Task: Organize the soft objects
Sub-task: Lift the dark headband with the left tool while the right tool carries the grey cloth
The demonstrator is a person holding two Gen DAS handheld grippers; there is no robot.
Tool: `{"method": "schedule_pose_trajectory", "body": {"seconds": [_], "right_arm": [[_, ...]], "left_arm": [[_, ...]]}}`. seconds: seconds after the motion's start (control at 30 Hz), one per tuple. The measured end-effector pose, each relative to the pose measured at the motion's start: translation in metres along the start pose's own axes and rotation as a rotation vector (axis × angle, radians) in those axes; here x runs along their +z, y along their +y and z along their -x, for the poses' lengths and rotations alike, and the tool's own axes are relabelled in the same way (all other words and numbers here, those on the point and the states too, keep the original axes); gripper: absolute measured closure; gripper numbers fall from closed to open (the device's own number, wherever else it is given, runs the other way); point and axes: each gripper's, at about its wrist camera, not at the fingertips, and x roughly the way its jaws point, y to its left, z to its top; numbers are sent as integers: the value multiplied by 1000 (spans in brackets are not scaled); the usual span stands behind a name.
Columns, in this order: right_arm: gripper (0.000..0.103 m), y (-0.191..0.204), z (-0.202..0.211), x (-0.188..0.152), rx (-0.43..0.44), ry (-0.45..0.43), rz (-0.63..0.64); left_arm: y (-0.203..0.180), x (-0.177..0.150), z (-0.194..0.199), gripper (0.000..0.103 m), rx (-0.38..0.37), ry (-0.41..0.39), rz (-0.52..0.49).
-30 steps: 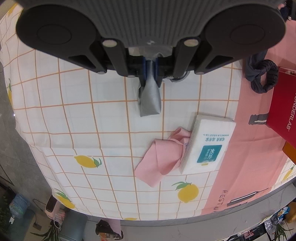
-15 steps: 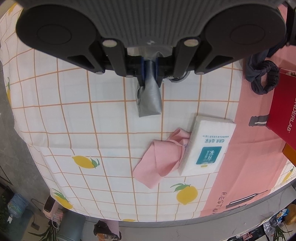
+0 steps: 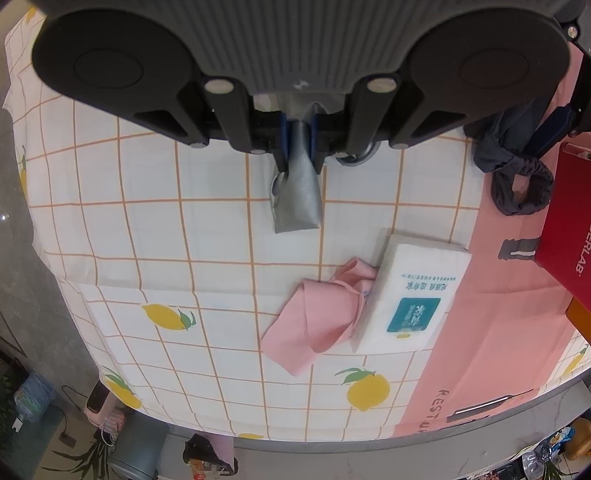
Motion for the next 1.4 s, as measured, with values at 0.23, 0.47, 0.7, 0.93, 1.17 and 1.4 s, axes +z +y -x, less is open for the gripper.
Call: {"method": "schedule_pose_trajectory", "body": {"seconds": [0.23, 0.47, 0.7, 0.93, 1.17, 1.4], "right_arm": [[92, 3, 1, -1, -9, -4, 24], [93, 8, 2, -5, -30, -20, 80], [93, 8, 5, -7, -53, -27, 76], [93, 9, 10, -14, -75, -30, 76], [93, 6, 21, -15, -74, -60, 39], [96, 9, 41, -11, -69, -124, -3]], "left_arm": [[-5, -3, 2, 90, 17, -41, -51], [14, 5, 2, 95, -51, 7, 101], [37, 17, 8, 95, -155, 89, 213], [40, 24, 29, 95, -191, 72, 181], [46, 40, 49, 95, -257, 31, 218], [44, 59, 65, 95, -331, -10, 238]]}}
